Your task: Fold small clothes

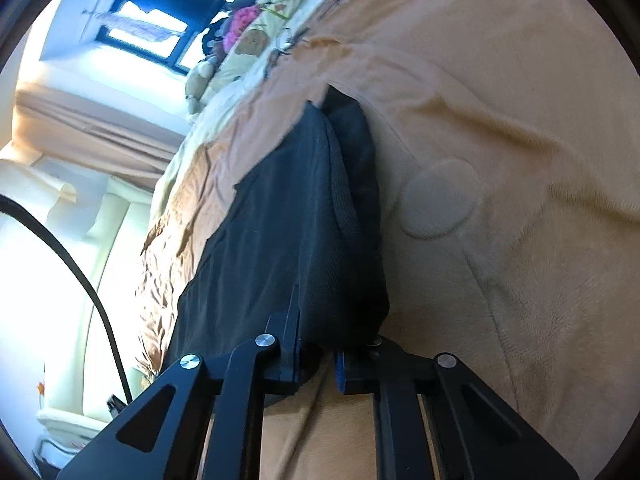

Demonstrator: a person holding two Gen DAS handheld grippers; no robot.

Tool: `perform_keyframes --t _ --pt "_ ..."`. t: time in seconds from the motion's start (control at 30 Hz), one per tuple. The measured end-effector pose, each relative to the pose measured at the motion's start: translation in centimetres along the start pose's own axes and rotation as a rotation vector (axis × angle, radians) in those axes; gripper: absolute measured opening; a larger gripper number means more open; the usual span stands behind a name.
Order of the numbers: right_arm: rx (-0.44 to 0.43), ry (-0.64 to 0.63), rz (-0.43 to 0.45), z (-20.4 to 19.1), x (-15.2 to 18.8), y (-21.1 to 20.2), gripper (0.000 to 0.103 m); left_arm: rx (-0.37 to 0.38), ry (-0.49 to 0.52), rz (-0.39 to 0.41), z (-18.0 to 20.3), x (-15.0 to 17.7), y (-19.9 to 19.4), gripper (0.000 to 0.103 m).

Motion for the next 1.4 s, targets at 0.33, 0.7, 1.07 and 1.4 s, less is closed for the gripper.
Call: perform_keyframes --t 0.33,0.7,1.07,1.4 --pt "-0.020 -0.064 -0.027 -2.0 1.4 -2.1 0.007 0.025 0.022 0.029 0.0 -0.2 -4.6 0.012" --pt "-0.010 -0.056 -0.074 -2.4 4.4 -4.8 0.007 0.007 0.023 0.023 -2.4 1.4 -8.0 0.012" --pt "0.056 -0.046 -0.152 -1.6 6.7 -5.2 0.007 -0.029 0.020 -0.009 -4.9 2.4 -7.8 0.012" --pt "0.237 -0.151 -0.212 -2.7 6.0 -6.8 0.015 -0.065 -0.020 -0.049 -7.6 3.3 -5.8 0.016"
Point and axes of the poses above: each gripper's, at about its wrist camera, not at the fingertips, and y roughly the way its jaws point, z to its right, x to its underside, the point moved 4 cm from there along y, roughly the way its jaws point, and after that the axes turned 10 degrees about -y, right-handed, at the moved point
